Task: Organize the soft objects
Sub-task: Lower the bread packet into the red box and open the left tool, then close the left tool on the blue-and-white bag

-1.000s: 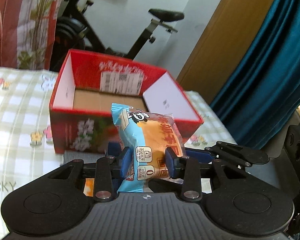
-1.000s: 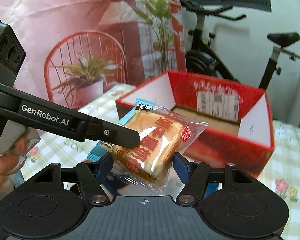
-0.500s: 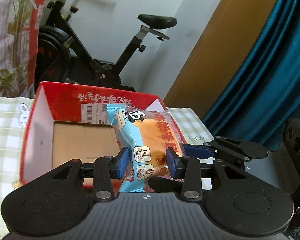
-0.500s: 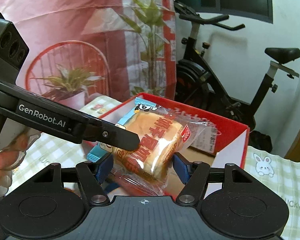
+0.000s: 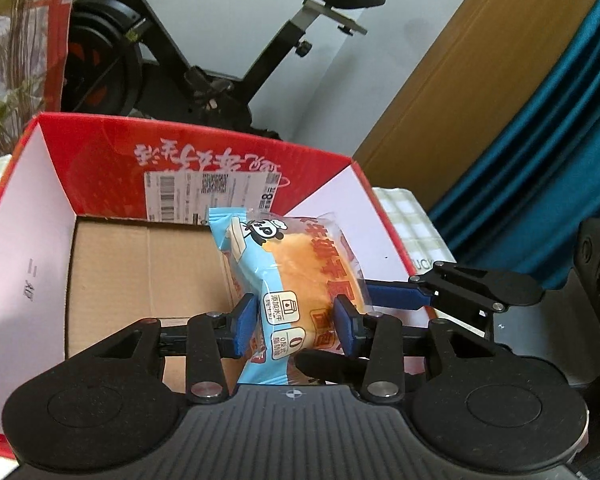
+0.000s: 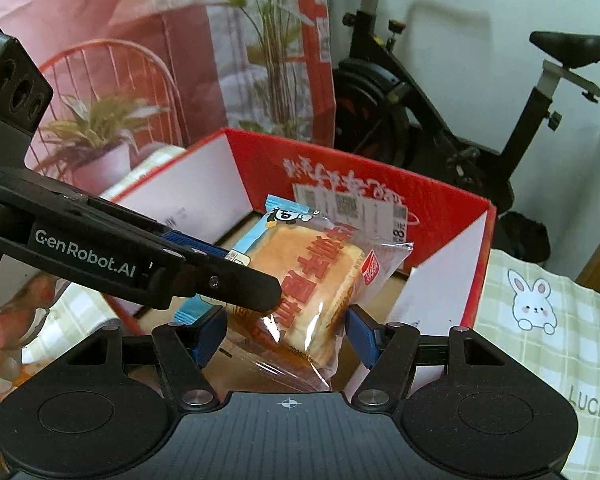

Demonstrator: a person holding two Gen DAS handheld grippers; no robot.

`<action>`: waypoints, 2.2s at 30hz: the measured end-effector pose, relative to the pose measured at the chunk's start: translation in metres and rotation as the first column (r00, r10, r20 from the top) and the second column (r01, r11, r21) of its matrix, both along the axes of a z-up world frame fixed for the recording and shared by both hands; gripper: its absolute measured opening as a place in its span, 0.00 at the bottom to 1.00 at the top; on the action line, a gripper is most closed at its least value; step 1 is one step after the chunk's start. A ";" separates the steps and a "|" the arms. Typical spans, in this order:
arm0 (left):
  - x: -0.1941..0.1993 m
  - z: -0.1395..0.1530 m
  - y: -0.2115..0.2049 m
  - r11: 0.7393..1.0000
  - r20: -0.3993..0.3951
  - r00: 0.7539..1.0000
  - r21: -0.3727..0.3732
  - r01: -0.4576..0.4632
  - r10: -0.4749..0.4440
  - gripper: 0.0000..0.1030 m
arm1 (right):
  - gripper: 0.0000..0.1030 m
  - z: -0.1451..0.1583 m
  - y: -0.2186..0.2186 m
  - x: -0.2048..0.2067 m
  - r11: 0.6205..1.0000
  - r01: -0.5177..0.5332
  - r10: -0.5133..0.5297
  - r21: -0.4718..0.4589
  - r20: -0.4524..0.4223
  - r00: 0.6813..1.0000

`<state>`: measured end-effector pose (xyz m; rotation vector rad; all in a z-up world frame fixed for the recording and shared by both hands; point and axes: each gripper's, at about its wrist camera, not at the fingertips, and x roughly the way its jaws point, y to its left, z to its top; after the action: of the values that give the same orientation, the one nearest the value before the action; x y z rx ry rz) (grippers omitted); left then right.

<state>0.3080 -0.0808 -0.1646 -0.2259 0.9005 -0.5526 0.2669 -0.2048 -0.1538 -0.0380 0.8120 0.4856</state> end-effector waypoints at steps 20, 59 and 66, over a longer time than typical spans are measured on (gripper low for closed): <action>-0.041 0.029 0.031 0.992 0.070 0.996 0.107 -0.071 0.063 0.44 | 0.67 0.023 0.010 -0.035 0.998 0.066 -0.065 -0.013 0.063 0.996; -0.124 -0.033 0.062 0.970 -0.007 1.000 0.244 -0.002 0.004 0.45 | 0.68 -0.040 0.027 -0.131 0.997 0.069 -0.065 0.028 -0.137 0.988; -0.124 -0.037 0.060 0.975 -0.019 1.000 0.223 0.017 -0.013 0.48 | 0.70 -0.043 0.023 -0.129 0.995 0.079 -0.068 0.059 -0.166 0.984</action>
<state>0.1836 -0.0213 -0.2015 -0.0203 0.9740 -0.4598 0.1382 -0.1821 -0.1963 0.0933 0.9546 0.4494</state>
